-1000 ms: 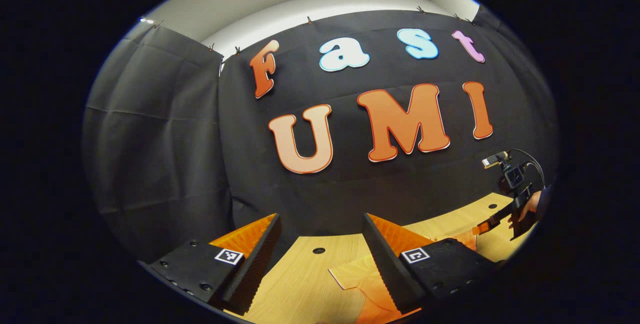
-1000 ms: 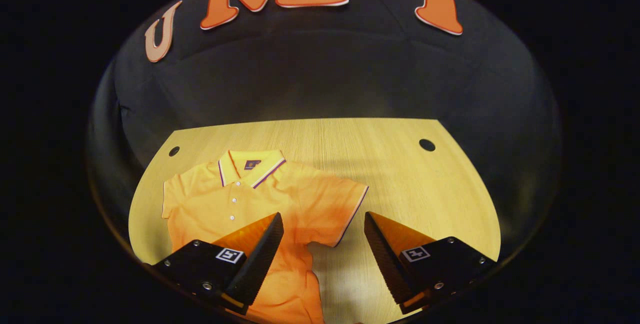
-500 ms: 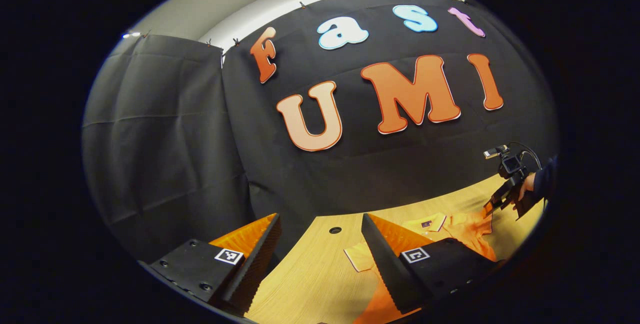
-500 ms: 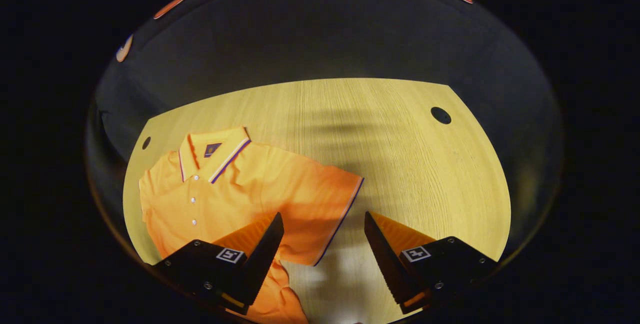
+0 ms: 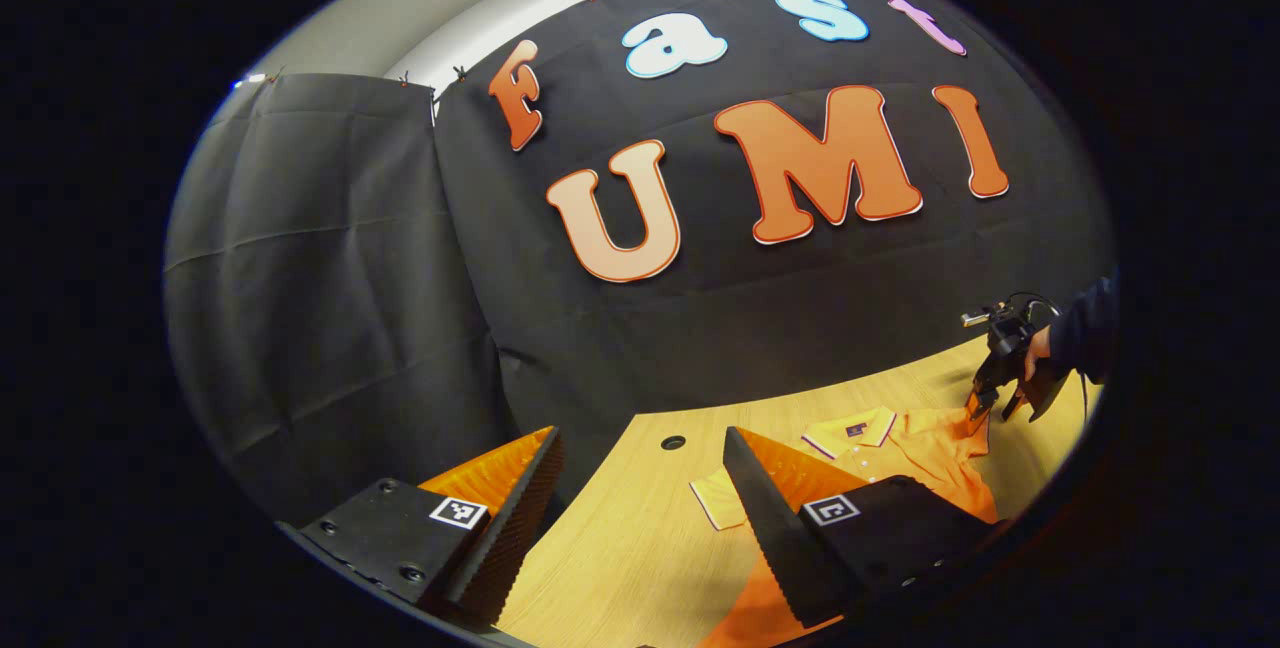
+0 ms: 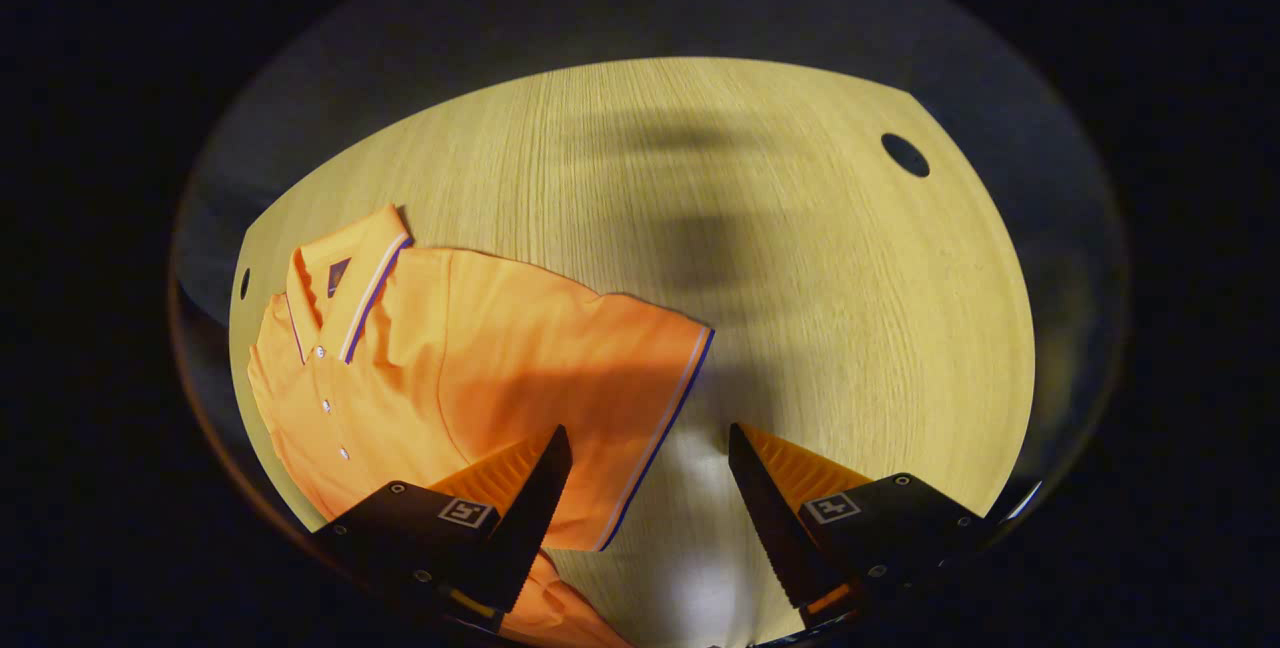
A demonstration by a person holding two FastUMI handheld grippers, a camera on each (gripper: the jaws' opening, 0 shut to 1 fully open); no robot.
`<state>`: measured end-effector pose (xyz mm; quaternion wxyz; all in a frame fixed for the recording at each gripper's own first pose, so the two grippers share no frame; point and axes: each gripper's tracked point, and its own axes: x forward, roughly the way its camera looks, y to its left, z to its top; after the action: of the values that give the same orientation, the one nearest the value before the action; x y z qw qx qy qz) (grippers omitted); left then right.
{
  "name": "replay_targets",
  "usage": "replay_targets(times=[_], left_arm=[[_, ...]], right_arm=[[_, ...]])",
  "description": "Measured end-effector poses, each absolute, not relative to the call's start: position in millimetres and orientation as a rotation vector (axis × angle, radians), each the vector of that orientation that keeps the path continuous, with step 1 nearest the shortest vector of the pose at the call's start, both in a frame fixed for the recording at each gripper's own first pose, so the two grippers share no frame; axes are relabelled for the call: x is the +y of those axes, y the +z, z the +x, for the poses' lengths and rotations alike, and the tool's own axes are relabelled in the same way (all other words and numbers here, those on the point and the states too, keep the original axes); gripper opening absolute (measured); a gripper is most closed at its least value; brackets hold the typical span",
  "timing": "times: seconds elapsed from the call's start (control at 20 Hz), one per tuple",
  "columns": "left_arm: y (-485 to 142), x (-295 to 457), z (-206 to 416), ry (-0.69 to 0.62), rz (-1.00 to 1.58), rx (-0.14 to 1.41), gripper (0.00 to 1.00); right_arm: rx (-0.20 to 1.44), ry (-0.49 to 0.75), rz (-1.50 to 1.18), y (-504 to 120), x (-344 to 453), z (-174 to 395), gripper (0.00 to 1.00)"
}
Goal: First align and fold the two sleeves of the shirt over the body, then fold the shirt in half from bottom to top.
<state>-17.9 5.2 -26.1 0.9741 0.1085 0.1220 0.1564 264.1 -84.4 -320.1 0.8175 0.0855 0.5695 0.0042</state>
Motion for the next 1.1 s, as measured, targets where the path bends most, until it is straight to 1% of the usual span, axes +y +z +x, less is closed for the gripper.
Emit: replay_targets(times=[0.15, 0.2, 0.25, 0.3, 0.35, 0.45, 0.6, 0.65, 0.7, 0.75, 0.8, 0.85, 0.9, 1.0, 1.1], left_arm=[[-30.3, 5.1, -20.8, 0.316, 0.217, 0.265, 1.0], [-30.6, 6.6, -20.9, 0.32, 0.214, 0.267, 0.99], [-32.1, 7.1, -22.2, 0.325, 0.212, 0.269, 0.99], [-33.5, 8.3, -22.4, 0.328, 0.211, 0.272, 1.0], [-35.5, 7.9, -22.4, 0.328, 0.208, 0.273, 0.99], [-36.3, 6.1, -22.7, 0.318, 0.206, 0.276, 0.99], [-34.2, 8.1, -23.0, 0.317, 0.209, 0.274, 0.99], [-38.7, 8.1, -24.7, 0.317, 0.202, 0.278, 0.99], [-39.9, 8.4, -24.3, 0.314, 0.197, 0.285, 0.99], [-40.6, 8.2, -24.1, 0.314, 0.196, 0.287, 0.99], [-40.2, 8.2, -24.1, 0.311, 0.198, 0.287, 1.0], [-42.4, 8.1, -24.7, 0.308, 0.2, 0.29, 0.99], [-42.9, 9.2, -23.8, 0.31, 0.199, 0.293, 1.0], [-43.6, 10.9, -24.2, 0.312, 0.197, 0.295, 0.99], [-46.6, 12.4, -24.9, 0.314, 0.197, 0.302, 0.99]], right_arm=[[1.226, 0.023, 0.166, -324.5, -79.3, 265.5, 0.94], [1.238, 0.036, 0.152, -324.7, -76.7, 264.0, 0.9], [1.247, 0.035, 0.156, -325.5, -75.5, 265.9, 0.69], [1.251, 0.014, 0.175, -326.3, -78.8, 266.5, 0.7], [1.243, -0.003, 0.218, -323.6, -80.2, 270.8, 0.49], [1.219, 0.059, 0.253, -321.8, -77.0, 271.4, 0.22], [1.168, 0.143, 0.329, -312.7, -59.0, 271.1, 0.21], [1.146, 0.094, 0.347, -314.5, -64.4, 271.0, 0.21], [1.124, 0.072, 0.39, -299.9, -72.8, 282.1, 0.0], [1.143, 0.153, 0.438, -300.7, -54.2, 279.7, 0.03], [1.115, 0.142, 0.416, -294.4, -55.4, 278.9, 0.02], [1.117, 0.16, 0.387, -297.0, -52.1, 279.8, 0.03], [1.11, 0.184, 0.401, -289.1, -46.6, 279.9, 0.02], [1.064, 0.229, 0.421, -270.2, -29.8, 284.2, 0.02], [1.018, 0.266, 0.376, -255.4, -18.6, 286.4, 0.02]])
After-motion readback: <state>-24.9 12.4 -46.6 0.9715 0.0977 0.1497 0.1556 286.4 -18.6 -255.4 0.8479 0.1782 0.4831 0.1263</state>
